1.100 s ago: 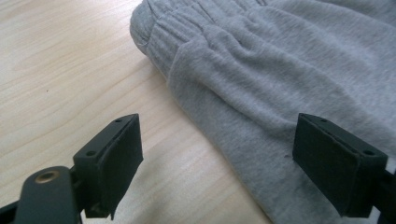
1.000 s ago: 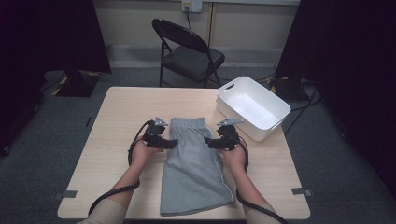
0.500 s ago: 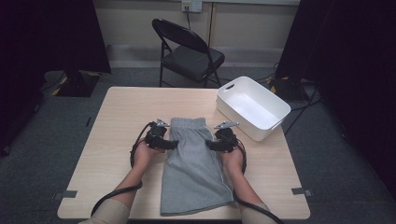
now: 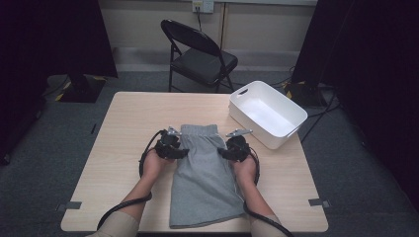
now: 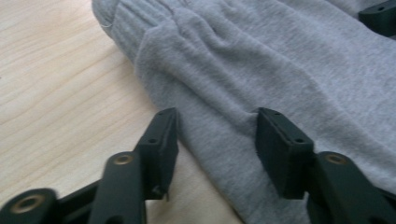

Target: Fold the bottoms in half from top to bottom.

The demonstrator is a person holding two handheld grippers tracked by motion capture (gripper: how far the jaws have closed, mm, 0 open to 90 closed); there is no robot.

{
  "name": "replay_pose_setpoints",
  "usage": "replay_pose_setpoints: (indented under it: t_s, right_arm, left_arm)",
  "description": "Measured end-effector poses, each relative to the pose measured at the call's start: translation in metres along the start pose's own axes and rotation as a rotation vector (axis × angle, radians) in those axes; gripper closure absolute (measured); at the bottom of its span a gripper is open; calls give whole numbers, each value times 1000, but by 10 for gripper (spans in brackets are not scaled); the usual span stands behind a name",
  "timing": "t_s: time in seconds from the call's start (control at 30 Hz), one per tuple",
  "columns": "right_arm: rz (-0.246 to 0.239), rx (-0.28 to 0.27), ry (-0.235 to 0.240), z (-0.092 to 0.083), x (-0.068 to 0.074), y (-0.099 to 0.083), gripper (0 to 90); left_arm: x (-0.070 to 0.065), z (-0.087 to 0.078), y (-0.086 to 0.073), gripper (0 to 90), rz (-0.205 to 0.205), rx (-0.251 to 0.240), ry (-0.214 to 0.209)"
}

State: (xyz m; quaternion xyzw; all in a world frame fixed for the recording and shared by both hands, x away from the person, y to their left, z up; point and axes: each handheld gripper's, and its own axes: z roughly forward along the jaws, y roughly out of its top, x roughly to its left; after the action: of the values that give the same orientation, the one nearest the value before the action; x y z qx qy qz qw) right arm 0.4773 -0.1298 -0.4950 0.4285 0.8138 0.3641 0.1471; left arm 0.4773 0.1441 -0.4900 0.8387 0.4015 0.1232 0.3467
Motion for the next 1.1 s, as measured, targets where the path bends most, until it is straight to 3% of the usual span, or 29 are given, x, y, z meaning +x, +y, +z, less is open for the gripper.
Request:
replay_pose_setpoints:
  t_s: [0.23, 0.47, 1.1]
  right_arm:
    - [5, 1, 23, 0, 0, 0, 704]
    - [27, 4, 47, 0, -1, 0, 766]
    - [89, 47, 52, 1, -1, 6, 804]
  left_arm:
    - [-2, 0, 0, 699, -11, 0, -33]
    - [-2, 0, 2, 775, -42, 21, -59]
    - [-1, 1, 5, 845, -115, 37, -70]
